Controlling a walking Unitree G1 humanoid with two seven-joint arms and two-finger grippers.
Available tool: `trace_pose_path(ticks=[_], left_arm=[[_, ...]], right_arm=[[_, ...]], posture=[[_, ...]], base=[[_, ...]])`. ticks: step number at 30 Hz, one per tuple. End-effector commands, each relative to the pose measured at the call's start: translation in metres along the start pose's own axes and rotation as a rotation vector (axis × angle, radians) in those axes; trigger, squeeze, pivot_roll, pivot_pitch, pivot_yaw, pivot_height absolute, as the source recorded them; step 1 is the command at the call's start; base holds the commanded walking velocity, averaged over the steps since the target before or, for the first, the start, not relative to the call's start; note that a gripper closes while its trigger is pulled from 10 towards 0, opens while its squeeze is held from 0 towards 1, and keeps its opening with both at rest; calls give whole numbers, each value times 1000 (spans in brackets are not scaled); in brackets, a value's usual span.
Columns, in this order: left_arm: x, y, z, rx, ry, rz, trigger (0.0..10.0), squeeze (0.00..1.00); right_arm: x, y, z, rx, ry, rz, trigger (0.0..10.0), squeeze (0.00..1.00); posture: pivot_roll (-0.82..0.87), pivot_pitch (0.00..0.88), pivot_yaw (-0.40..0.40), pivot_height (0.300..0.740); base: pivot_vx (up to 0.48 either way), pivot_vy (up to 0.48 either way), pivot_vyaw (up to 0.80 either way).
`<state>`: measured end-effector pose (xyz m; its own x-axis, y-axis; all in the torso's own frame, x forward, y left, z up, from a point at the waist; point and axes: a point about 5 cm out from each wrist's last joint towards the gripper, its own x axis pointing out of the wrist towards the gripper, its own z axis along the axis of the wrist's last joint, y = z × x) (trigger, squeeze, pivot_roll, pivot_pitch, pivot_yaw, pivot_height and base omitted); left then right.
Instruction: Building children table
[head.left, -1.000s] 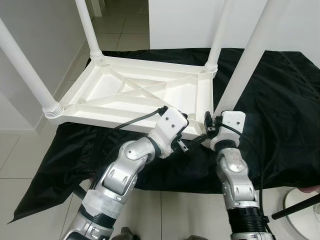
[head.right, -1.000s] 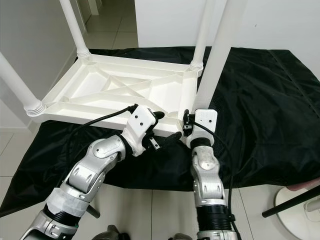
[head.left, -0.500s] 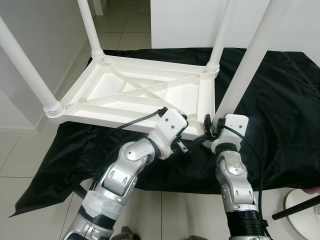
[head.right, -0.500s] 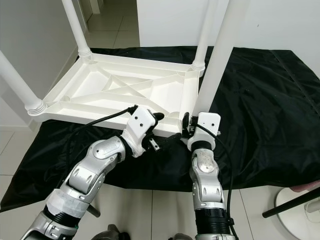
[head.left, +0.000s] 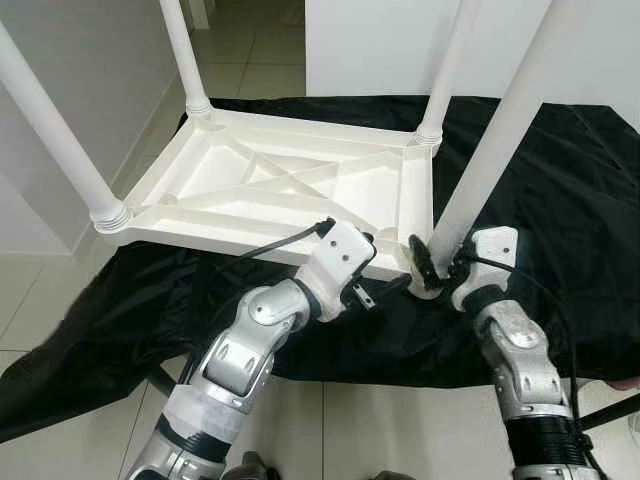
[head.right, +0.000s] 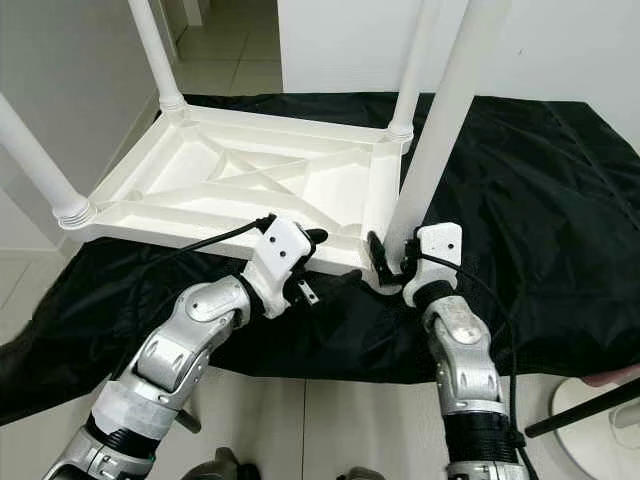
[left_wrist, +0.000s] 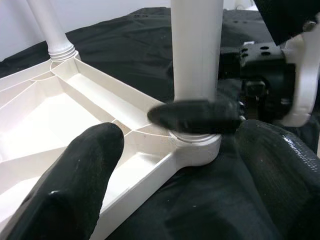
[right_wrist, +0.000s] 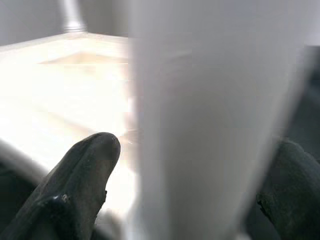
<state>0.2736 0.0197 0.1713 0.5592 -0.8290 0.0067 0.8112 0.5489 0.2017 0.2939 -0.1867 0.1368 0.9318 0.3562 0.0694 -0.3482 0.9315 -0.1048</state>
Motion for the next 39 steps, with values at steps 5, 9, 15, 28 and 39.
trace_pose_path(ticks=[5, 9, 15, 28, 39], left_arm=[[0, 3, -1, 26, 11, 33, 10000, 0], [0, 0, -3, 23, 17, 9, 10000, 0], [1, -3, -3, 21, 19, -6, 10000, 0], [0, -4, -4, 18, 22, -7, 10000, 0], [2, -2, -3, 15, 19, -5, 10000, 0]], right_arm=[[5, -9, -1, -26, 22, 162, 10000, 0], [13, -21, -1, -99, 56, 223, 10000, 0], [19, -28, 0, -116, 87, 292, 8431, 0], [9, -34, -10, -95, 114, 327, 0, 0], [6, -28, -8, -42, 62, 143, 10000, 0]], posture=[[-28, 0, 24, 740], [-30, 0, 27, 740], [-34, 0, 29, 740], [-42, 0, 34, 740], [-56, 0, 39, 740]], base=[[0, 0, 0], [0, 0, 0], [0, 0, 0], [0, 0, 0], [0, 0, 0]])
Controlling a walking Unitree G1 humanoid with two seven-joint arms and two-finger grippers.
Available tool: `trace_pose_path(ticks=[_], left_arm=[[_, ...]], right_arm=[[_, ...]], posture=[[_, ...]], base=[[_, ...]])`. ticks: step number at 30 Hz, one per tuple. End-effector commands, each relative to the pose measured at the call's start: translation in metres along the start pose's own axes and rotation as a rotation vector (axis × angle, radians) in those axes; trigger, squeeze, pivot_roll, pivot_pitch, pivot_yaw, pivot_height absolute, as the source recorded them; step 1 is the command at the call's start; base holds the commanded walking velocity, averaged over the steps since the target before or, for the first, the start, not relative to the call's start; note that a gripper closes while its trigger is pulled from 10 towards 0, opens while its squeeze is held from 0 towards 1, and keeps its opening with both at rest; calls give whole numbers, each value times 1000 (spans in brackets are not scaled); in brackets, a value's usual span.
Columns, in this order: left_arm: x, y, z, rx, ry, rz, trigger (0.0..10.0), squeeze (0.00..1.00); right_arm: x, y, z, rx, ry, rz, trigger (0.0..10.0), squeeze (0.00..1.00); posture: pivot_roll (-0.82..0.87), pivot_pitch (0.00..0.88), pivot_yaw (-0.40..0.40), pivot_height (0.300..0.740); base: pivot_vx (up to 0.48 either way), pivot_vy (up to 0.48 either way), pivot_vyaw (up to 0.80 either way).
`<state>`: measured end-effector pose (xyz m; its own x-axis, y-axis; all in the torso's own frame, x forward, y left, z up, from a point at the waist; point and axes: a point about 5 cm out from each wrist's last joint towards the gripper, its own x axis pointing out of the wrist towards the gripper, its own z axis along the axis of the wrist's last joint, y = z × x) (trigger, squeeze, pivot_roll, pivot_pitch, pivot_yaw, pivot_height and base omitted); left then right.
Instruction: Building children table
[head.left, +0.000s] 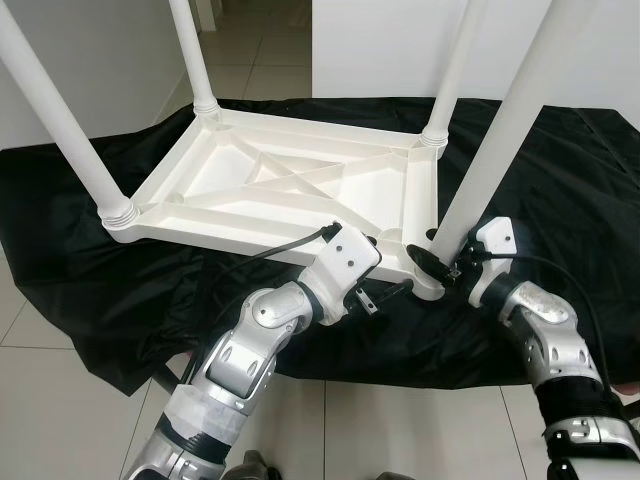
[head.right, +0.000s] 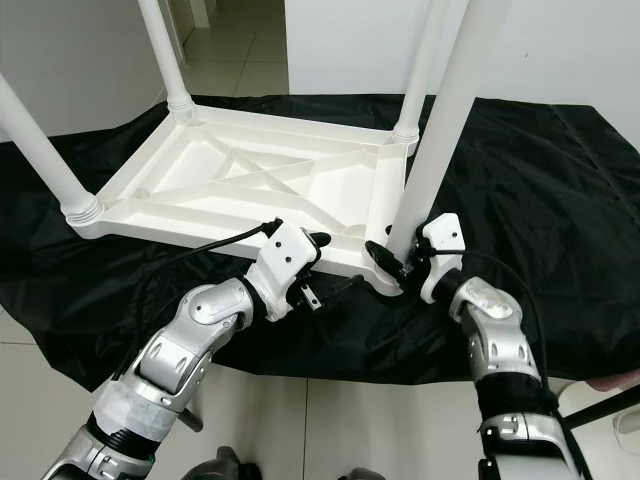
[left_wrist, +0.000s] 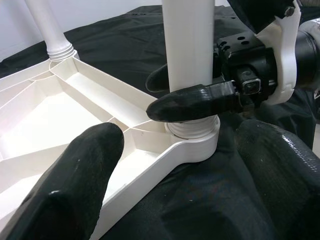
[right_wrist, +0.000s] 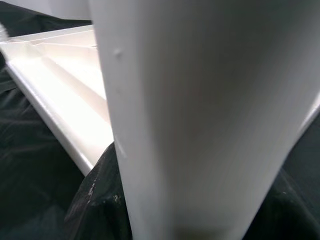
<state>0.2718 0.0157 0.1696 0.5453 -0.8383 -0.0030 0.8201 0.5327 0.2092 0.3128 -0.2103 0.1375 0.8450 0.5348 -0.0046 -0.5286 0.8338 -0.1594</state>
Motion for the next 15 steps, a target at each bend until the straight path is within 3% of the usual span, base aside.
trace_pose_path(ticks=[1, 2, 3, 10, 12, 15], left_arm=[[-1, 2, -2, 7, 13, 13, 10000, 0], [-1, 2, -2, 7, 13, 13, 10000, 0], [0, 2, -2, 8, 13, 13, 10000, 0], [-1, 2, -2, 7, 15, 12, 10000, 0], [-1, 2, -2, 7, 16, 12, 10000, 0], [-2, 3, -3, 8, 18, 13, 10000, 0]], right_arm=[[-2, 3, -5, 9, 10, -103, 10000, 0], [-2, 3, -5, 9, 10, -103, 10000, 0], [0, 10, -4, -19, -2, -188, 10000, 0], [2, 19, -2, 8, -13, -313, 10000, 0], [3, 20, -2, 26, -10, -387, 10000, 0], [2, 24, -3, 84, 17, -604, 10000, 0]], posture=[[-56, 0, 39, 740], [-56, 0, 39, 740], [-56, 0, 39, 740], [-56, 0, 46, 740], [-55, 0, 46, 740], [-47, 0, 42, 740]], base=[[0, 0, 0], [0, 0, 0], [0, 0, 0], [0, 0, 0], [0, 0, 0], [0, 0, 0]])
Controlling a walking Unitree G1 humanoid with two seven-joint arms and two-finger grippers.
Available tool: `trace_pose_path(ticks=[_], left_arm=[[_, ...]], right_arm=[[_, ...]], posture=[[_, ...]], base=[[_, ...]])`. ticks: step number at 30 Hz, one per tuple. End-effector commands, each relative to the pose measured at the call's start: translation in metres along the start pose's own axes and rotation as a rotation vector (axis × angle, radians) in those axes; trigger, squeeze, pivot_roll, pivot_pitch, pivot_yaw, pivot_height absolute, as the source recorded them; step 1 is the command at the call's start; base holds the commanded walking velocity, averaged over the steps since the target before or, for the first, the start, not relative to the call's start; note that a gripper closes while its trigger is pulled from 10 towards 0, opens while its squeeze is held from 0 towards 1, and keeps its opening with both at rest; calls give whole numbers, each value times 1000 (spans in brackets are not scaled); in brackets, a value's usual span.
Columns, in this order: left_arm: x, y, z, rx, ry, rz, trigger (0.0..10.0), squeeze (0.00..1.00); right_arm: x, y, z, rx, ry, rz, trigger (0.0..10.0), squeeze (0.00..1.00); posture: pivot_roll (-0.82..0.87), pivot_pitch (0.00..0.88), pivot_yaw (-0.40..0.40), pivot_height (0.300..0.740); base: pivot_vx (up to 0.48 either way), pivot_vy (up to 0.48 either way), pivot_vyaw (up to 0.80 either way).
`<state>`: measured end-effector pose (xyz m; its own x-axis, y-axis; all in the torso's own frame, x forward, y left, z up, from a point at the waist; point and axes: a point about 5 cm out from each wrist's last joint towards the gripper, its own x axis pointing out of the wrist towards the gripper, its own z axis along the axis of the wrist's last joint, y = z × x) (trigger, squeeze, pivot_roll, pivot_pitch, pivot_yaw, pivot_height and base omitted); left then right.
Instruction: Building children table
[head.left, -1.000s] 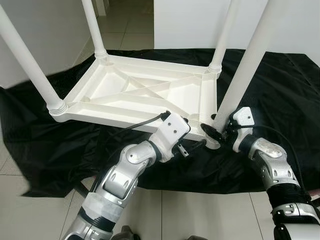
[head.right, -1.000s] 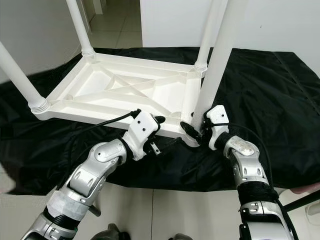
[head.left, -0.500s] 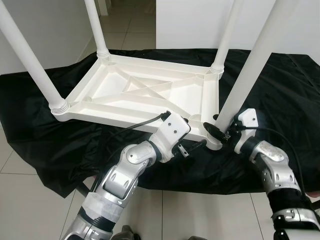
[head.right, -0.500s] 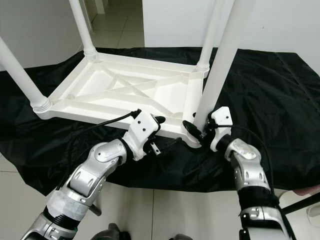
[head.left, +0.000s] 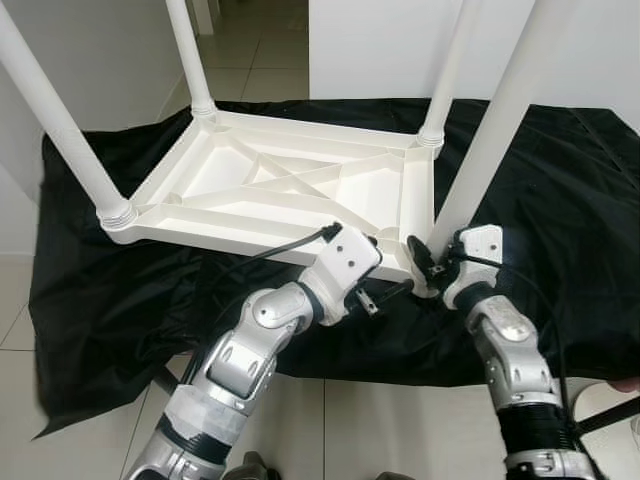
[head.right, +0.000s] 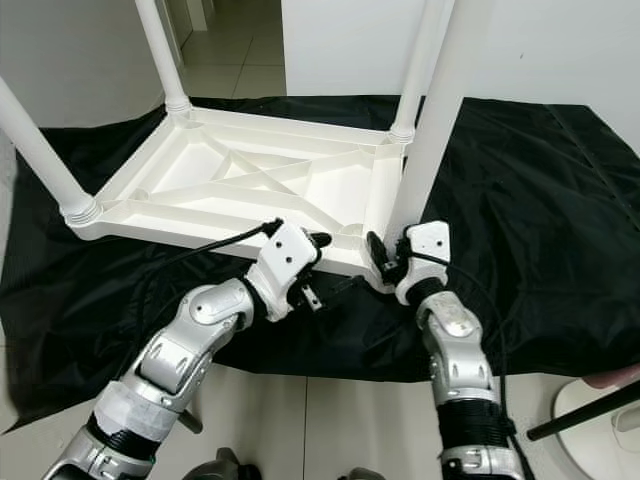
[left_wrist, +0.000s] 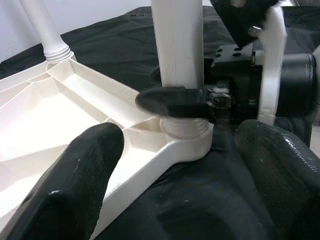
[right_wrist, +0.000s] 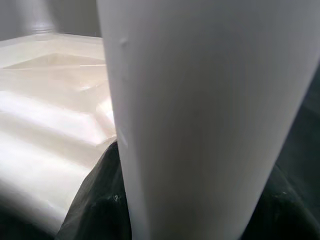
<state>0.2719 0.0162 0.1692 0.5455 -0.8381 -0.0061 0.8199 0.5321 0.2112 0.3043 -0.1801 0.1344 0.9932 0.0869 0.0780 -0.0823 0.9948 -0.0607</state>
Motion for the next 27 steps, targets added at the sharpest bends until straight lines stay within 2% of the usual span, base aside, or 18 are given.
trace_pose_path(ticks=[1, 6, 7, 8, 11, 17, 18, 24, 27], left_arm=[[-2, 3, -2, 10, 13, 20, 10000, 0], [-2, 5, -1, 9, 8, 42, 10000, 0], [-2, 7, 0, -8, -1, 56, 10000, 0], [-2, 9, 2, -21, -9, 67, 10000, 0], [-1, 10, 3, -33, -16, 75, 10000, 0], [-2, 9, 3, -24, -13, 73, 10000, 0], [-3, 10, 2, -26, -13, 77, 10000, 0], [-3, 9, 2, -31, -12, 81, 10000, 0], [-3, 8, 2, -28, -11, 73, 10000, 0]], right_arm=[[-4, -5, -4, 1, 42, -172, 10000, 0], [-7, 3, -6, 18, 58, -272, 10000, 0], [-6, 10, -8, 52, 74, -317, 10000, 0], [-4, 20, -7, 93, 72, -299, 10000, 0], [-1, 28, -2, 113, 55, -278, 10000, 0], [-4, 21, 0, 74, 69, -290, 10000, 0], [-5, 20, 0, 79, 69, -293, 10000, 1000], [-7, 17, 2, 81, 49, -251, 10000, 1000], [-7, 6, 0, 59, 66, -156, 10000, 1000]], posture=[[-44, 0, 40, 740], [-41, 0, 39, 740], [-38, 0, 37, 740], [-37, 0, 35, 740], [-35, 0, 34, 740], [-30, 0, 25, 740], [-31, 0, 24, 740], [-30, 0, 21, 740], [-29, 0, 19, 740]], base=[[0, 0, 0], [0, 0, 0], [0, 0, 0], [0, 0, 0], [0, 0, 0], [0, 0, 0], [0, 0, 0], [0, 0, 0], [0, 0, 0]])
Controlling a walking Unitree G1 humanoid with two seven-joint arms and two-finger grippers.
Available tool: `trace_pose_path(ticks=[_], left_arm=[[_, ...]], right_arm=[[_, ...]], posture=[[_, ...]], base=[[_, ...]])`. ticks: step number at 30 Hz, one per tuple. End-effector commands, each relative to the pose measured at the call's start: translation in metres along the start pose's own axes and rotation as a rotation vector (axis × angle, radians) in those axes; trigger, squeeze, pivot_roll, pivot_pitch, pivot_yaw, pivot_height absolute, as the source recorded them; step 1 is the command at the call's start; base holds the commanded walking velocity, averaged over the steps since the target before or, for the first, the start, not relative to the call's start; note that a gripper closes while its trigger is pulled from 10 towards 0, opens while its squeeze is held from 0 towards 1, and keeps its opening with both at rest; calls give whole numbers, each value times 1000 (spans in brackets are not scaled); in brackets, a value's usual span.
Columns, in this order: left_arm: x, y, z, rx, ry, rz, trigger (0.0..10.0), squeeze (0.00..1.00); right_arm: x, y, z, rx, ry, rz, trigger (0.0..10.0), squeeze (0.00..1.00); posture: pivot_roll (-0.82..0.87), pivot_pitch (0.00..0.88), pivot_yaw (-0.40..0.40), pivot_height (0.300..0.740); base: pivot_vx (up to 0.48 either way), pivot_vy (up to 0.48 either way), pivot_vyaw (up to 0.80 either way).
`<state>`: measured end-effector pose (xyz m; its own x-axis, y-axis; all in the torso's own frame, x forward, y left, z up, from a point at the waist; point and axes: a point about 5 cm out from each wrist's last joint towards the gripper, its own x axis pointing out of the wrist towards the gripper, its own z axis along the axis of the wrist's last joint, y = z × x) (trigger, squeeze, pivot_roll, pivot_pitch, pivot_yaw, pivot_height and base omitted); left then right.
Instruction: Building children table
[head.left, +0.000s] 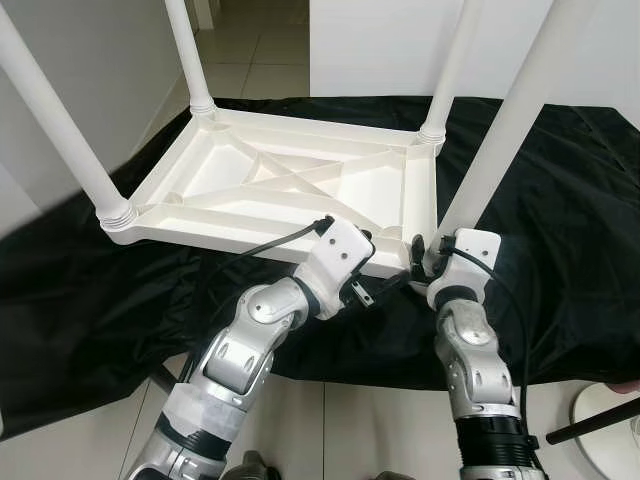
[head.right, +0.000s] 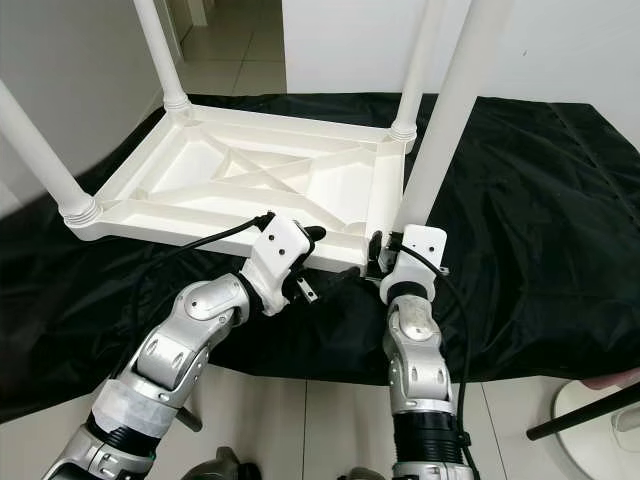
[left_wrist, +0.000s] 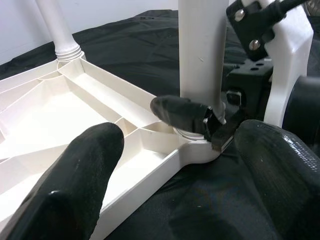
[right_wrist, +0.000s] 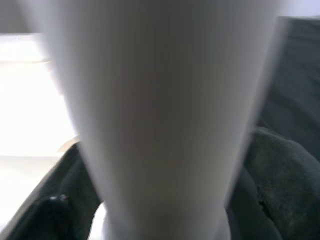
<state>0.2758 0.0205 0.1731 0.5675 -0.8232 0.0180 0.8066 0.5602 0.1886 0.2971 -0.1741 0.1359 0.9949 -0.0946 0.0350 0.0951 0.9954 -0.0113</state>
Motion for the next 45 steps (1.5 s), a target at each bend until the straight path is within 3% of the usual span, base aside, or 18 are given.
trace_pose_path(ticks=[1, 2, 3, 4, 9, 10, 11, 13, 22, 23, 24, 27, 28, 29, 42, 43, 44, 45], left_arm=[[-2, 2, 0, -5, 7, 41, 10000, 0], [-2, 2, 0, -5, 7, 40, 10000, 0], [-2, 2, 0, -5, 7, 40, 10000, 0], [-2, 2, 0, -4, 7, 39, 10000, 0], [-2, 1, 0, -2, 7, 36, 10000, 0], [-2, 1, 0, 1, 8, 34, 10000, 0], [-2, 1, 0, 1, 8, 34, 10000, 0], [-1, 1, 0, 5, 8, 30, 10000, 0], [0, 1, 2, 12, 3, 24, 10000, 0], [1, 2, 2, 13, 2, 25, 10000, 0], [1, 2, 2, 14, 2, 26, 10000, 0], [1, 2, 2, 14, 1, 26, 10000, 0], [1, 2, 2, 14, 1, 27, 10000, 0], [1, 2, 2, 14, 1, 27, 10000, 0], [2, -1, 2, 10, -1, 17, 10000, 0], [2, 0, 3, 10, -1, 18, 10000, 0], [2, 0, 3, 9, -1, 19, 10000, 0], [2, 1, 3, 8, -1, 20, 10000, 0]], right_arm=[[2, -4, -2, 4, 21, 65, 10000, 651], [3, -5, -2, 0, 21, 101, 10000, 82], [3, -5, -2, 0, 21, 101, 10000, 82], [6, -10, -1, -24, 21, 137, 10000, 0], [11, -16, 3, -64, 4, 249, 10000, 0], [14, -19, 8, -129, -9, 399, 10000, 0], [14, -19, 8, -129, -9, 399, 10000, 0], [16, -19, 13, -149, -18, 518, 10000, 0], [22, -24, 11, -207, 36, 711, 10000, 0], [22, -26, 10, -224, 46, 722, 9216, 0], [23, -29, 7, -232, 60, 749, 7412, 0], [23, -30, 7, -228, 67, 756, 7412, 0], [24, -32, 5, -234, 72, 753, 2784, 0], [25, -36, 2, -253, 83, 737, 0, 0], [24, -46, -1, -244, 89, 727, 0, 0], [23, -45, -1, -239, 83, 726, 3843, 0], [23, -44, -1, -230, 80, 727, 10000, 0], [23, -43, -1, -222, 74, 716, 10000, 0]], posture=[[-29, 0, 19, 740], [-29, 0, 19, 740], [-29, 0, 19, 740], [-31, 0, 21, 740], [-29, 0, 22, 740], [-29, 0, 24, 740], [-29, 0, 24, 740], [-28, 0, 28, 740], [-21, 0, 26, 740], [-19, 0, 24, 740], [-18, 0, 24, 740], [-18, 0, 24, 740], [-17, 0, 23, 740], [-19, 0, 23, 740], [-29, 0, 28, 740], [-31, 0, 30, 740], [-31, 0, 30, 740], [-31, 0, 30, 740]], base=[[0, 0, 0], [0, 0, 0], [0, 0, 0], [0, 0, 0], [0, 0, 0], [0, 0, 0], [0, 0, 0], [0, 0, 0], [0, 0, 0], [0, 0, 0], [0, 0, 0], [0, 0, 0], [0, 0, 0], [0, 0, 0], [0, 0, 0], [0, 0, 0], [0, 0, 0], [0, 0, 0]])
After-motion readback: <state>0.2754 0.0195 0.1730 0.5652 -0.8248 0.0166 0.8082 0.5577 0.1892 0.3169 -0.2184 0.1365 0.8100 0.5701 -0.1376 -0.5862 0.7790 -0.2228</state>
